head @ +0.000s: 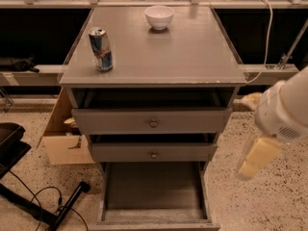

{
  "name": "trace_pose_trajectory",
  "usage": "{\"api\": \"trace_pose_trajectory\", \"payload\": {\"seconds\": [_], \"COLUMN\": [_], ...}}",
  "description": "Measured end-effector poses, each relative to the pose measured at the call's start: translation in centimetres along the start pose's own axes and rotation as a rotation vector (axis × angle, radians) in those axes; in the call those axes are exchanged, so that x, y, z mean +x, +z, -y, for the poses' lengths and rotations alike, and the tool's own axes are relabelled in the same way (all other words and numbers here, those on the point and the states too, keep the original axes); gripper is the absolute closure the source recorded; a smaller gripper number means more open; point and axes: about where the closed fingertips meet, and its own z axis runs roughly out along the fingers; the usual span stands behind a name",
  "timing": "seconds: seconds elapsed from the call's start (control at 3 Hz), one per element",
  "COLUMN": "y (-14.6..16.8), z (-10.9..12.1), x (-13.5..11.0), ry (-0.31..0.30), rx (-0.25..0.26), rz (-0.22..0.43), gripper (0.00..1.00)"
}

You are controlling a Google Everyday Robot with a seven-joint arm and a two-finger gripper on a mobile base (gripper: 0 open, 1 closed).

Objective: Close bottom drawer

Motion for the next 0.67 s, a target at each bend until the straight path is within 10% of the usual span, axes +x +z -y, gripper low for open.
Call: {"api": "trace_pose_trajectory", "payload": {"seconds": [0.67], "y": [16.6], "z": [-3.0], "x": [8.2], "ry": [0.104], "rx": [-0.098], "rz": [0.106], "gripper": [0.00]}}
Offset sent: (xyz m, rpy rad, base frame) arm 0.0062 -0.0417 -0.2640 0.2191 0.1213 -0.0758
